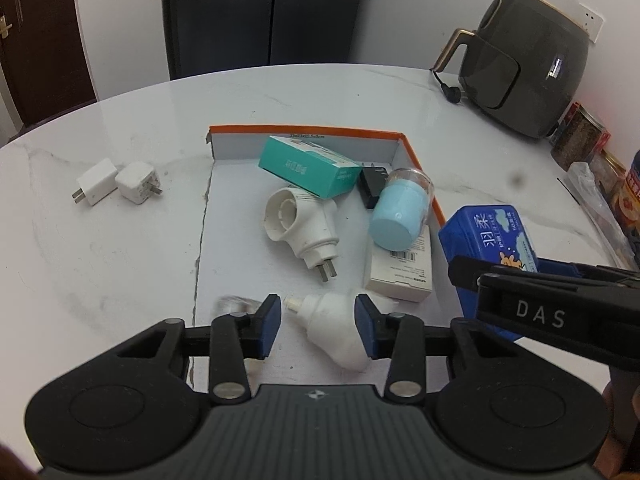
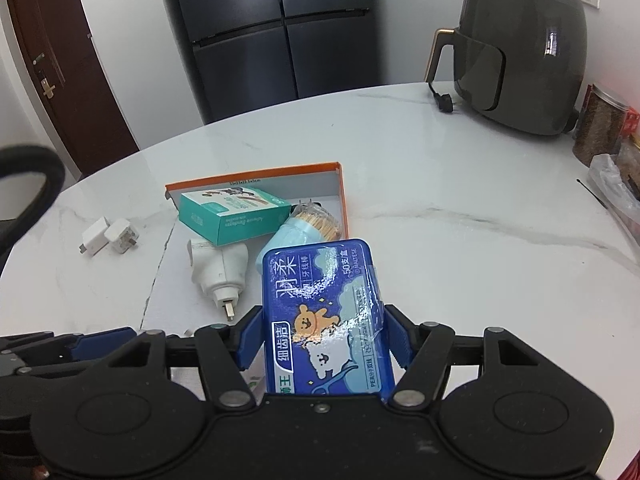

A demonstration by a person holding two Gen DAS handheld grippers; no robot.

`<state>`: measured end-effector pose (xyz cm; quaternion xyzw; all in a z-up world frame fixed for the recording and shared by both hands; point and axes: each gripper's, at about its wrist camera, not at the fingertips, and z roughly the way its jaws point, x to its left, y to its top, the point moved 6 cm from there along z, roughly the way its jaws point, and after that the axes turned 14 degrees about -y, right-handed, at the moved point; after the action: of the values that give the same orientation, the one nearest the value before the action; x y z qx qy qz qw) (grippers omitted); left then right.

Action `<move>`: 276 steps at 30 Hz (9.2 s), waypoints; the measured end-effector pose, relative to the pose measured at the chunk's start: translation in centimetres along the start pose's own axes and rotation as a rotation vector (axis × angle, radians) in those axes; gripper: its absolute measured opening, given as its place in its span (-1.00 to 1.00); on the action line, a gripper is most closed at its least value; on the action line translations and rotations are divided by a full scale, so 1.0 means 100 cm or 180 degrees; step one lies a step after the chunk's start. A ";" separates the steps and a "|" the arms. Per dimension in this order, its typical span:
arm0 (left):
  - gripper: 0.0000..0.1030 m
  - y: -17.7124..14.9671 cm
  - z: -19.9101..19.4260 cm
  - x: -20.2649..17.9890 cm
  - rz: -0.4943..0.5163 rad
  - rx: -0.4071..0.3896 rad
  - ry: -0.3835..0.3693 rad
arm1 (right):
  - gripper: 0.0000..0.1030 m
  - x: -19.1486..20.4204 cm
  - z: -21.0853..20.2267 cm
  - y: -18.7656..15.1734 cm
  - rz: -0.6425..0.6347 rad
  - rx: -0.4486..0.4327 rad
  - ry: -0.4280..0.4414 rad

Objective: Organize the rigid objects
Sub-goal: 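Release glass bottle from left tool into box while right tool releases tissue pack, then move left tool to white charger while right tool approaches white square adapter, then grasp white charger with left tool while right tool grasps white square adapter, then carry white charger in left tool and white adapter in right tool to box, then lower white charger with left tool while right tool lowers white adapter into box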

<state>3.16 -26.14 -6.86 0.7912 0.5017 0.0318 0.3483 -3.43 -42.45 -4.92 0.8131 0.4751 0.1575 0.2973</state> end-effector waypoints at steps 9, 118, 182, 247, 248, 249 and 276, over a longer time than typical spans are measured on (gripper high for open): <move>-0.02 0.003 -0.008 0.014 -0.0038 -0.0010 0.0059 | 0.50 0.013 0.005 -0.001 -0.0027 0.0053 0.0031; -0.21 0.040 -0.038 0.287 -0.0399 -0.0416 0.0432 | -0.01 0.312 0.063 0.049 -0.0689 -0.0070 0.0630; -0.20 -0.021 -0.129 0.092 -0.0051 -0.0604 0.0300 | 0.00 0.132 -0.114 -0.012 -0.0208 -0.0578 0.0222; -0.20 -0.008 -0.050 -0.018 0.0437 -0.0287 -0.0174 | 0.00 0.021 -0.083 -0.002 0.0194 -0.0449 -0.0163; -0.20 -0.008 -0.049 -0.018 0.0429 -0.0286 -0.0175 | 0.00 0.020 -0.082 -0.001 0.0187 -0.0448 -0.0162; -0.20 -0.008 -0.048 -0.019 0.0427 -0.0286 -0.0174 | 0.00 0.020 -0.081 -0.001 0.0182 -0.0446 -0.0159; -0.20 -0.007 -0.020 -0.024 0.0301 -0.0177 -0.0151 | 0.00 0.021 -0.050 0.011 -0.0008 -0.0343 -0.0027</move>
<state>0.61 -26.91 -5.04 0.8046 0.4543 0.0435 0.3800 -4.26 -39.39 -0.42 0.7960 0.4656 0.1791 0.3428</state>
